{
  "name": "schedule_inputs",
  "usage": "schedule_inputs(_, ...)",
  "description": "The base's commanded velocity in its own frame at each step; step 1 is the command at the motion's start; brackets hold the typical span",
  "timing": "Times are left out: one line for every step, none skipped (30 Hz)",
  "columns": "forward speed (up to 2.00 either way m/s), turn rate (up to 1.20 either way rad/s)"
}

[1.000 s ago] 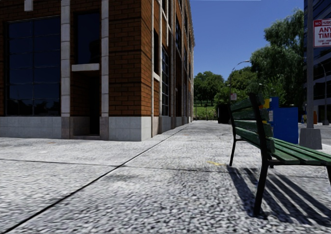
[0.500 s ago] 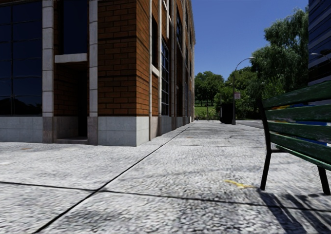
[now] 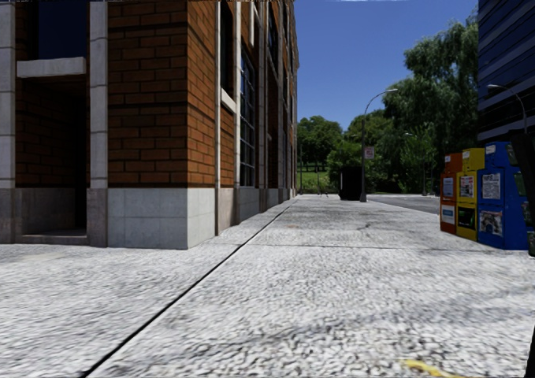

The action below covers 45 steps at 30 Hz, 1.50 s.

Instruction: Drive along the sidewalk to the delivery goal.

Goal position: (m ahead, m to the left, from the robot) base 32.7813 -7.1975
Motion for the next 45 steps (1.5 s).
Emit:
schedule_inputs(2.00, -0.38)
schedule_inputs(2.00, -0.38)
schedule_inputs(2.00, -0.38)
schedule_inputs(2.00, -0.38)
schedule_inputs(2.00, -0.38)
schedule_inputs(2.00, -0.38)
schedule_inputs(2.00, -0.38)
schedule_inputs(2.00, -0.38)
schedule_inputs(2.00, -0.38)
schedule_inputs(2.00, -0.38)
schedule_inputs(2.00, -0.38)
schedule_inputs(2.00, -0.38)
schedule_inputs(2.00, -0.38)
schedule_inputs(2.00, -0.38)
schedule_inputs(2.00, -0.38)
schedule_inputs(2.00, -0.38)
schedule_inputs(2.00, -0.38)
schedule_inputs(2.00, -0.38)
schedule_inputs(2.00, -0.37)
schedule_inputs(2.00, -0.37)
schedule_inputs(2.00, -0.28)
schedule_inputs(2.00, -0.26)
schedule_inputs(2.00, -0.22)
schedule_inputs(2.00, -0.22)
schedule_inputs(2.00, -0.04)
schedule_inputs(2.00, 0.00)
schedule_inputs(2.00, 0.00)
schedule_inputs(2.00, 0.00)
schedule_inputs(2.00, 0.00)
schedule_inputs(2.00, 0.00)
schedule_inputs(2.00, 0.00)
schedule_inputs(2.00, 0.00)
schedule_inputs(2.00, 0.00)
schedule_inputs(2.00, 0.00)
schedule_inputs(2.00, 0.00)
schedule_inputs(2.00, 0.00)
schedule_inputs(2.00, 0.00)
schedule_inputs(2.00, 0.00)
schedule_inputs(2.00, 0.00)
schedule_inputs(2.00, 0.00)
schedule_inputs(2.00, 0.00)
schedule_inputs(2.00, 0.00)
schedule_inputs(2.00, 0.00)
schedule_inputs(2.00, 0.00)
schedule_inputs(2.00, 0.00)
